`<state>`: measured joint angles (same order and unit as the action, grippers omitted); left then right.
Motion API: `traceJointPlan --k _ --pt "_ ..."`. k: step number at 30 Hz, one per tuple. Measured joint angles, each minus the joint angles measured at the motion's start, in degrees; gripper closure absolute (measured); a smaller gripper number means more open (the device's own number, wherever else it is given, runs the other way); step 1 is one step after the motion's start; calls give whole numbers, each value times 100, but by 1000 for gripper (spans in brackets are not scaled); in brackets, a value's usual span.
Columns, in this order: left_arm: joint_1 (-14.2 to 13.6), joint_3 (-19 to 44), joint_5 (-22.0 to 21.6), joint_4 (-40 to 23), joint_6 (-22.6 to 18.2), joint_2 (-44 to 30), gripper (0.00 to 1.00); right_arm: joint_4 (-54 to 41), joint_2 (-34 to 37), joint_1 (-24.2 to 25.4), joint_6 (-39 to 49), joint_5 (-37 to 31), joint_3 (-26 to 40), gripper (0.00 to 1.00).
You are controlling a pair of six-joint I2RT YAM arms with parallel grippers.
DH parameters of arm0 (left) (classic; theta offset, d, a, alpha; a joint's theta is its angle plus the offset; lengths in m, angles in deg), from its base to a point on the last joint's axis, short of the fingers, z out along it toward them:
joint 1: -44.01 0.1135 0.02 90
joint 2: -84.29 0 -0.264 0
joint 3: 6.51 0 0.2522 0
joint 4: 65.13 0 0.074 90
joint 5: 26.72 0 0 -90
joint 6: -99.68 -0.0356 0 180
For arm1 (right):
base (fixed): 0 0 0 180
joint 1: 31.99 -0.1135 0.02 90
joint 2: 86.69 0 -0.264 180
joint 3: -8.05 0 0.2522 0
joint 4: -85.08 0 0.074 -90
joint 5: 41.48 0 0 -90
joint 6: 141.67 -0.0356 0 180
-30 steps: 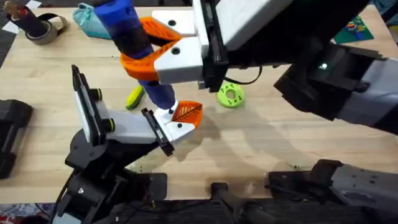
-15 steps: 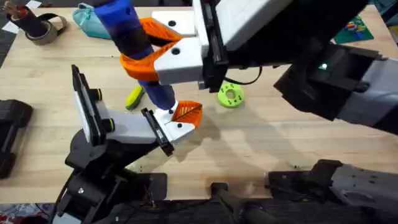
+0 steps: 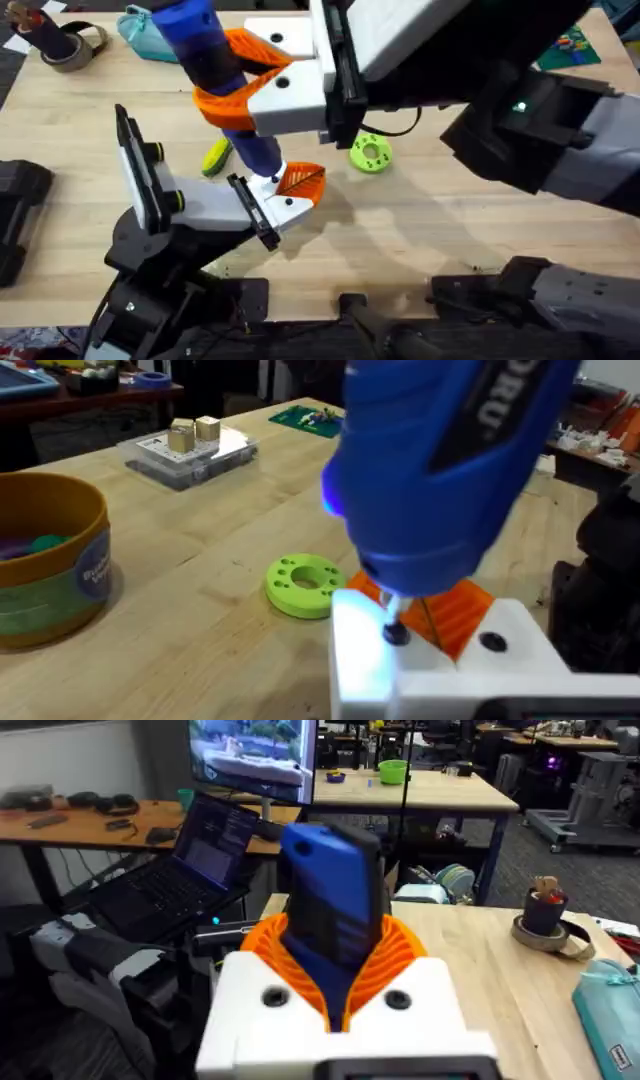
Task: Pick up the gripper from the table and insert it into the empty holder that is missing its gripper. Then pick up a screw, insert it into the mounting hole, and use the screwdriver to tighten it. Finally, clean up the table by picking up the vegetable and placing it into the bucket.
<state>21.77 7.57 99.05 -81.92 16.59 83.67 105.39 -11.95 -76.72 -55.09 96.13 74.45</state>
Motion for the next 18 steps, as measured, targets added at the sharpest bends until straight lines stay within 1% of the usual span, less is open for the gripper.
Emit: traceJointPlan --k 18 --pt "0 2 0 0 0 0 987 -23 0 -55 0 0 0 955"
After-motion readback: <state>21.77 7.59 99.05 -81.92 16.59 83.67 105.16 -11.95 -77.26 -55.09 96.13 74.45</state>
